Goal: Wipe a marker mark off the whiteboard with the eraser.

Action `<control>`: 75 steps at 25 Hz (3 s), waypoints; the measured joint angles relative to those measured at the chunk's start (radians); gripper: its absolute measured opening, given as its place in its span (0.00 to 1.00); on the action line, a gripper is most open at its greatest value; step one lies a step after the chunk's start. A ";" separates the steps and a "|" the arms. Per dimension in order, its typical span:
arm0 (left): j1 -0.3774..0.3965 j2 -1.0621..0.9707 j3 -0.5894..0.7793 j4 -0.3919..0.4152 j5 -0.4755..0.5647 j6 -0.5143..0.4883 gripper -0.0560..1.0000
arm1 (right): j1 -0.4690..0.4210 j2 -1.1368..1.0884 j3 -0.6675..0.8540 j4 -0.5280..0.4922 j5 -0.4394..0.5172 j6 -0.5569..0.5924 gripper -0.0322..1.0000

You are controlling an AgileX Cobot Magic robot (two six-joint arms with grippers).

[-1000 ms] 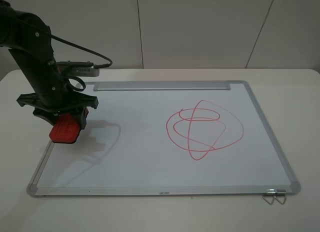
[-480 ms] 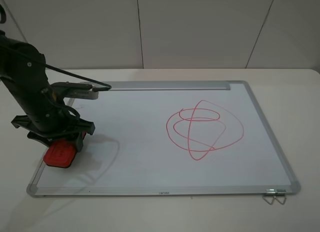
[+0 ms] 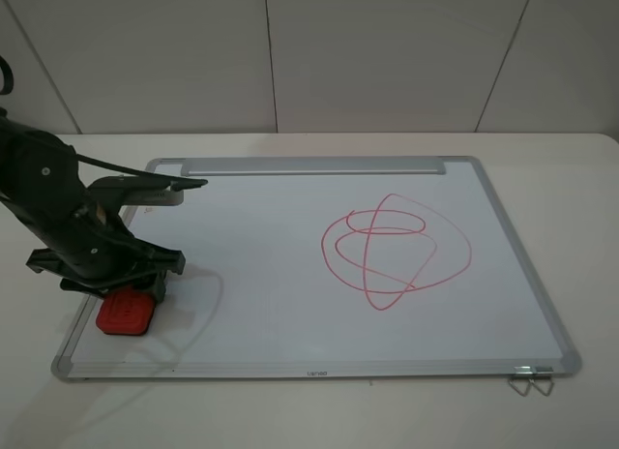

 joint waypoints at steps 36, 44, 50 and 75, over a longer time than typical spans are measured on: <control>0.127 -1.354 0.022 0.043 0.542 0.155 0.79 | 0.000 0.000 0.000 0.000 0.000 0.000 0.72; 0.127 -1.627 0.169 -0.029 0.647 0.203 0.79 | 0.000 0.000 0.000 0.000 0.000 0.000 0.72; 0.127 -1.746 0.174 -0.092 0.693 0.310 0.79 | 0.000 0.000 0.000 0.000 0.000 0.000 0.72; 0.378 -1.751 0.194 -0.092 0.673 0.343 0.79 | 0.000 0.000 0.000 0.000 0.000 0.000 0.72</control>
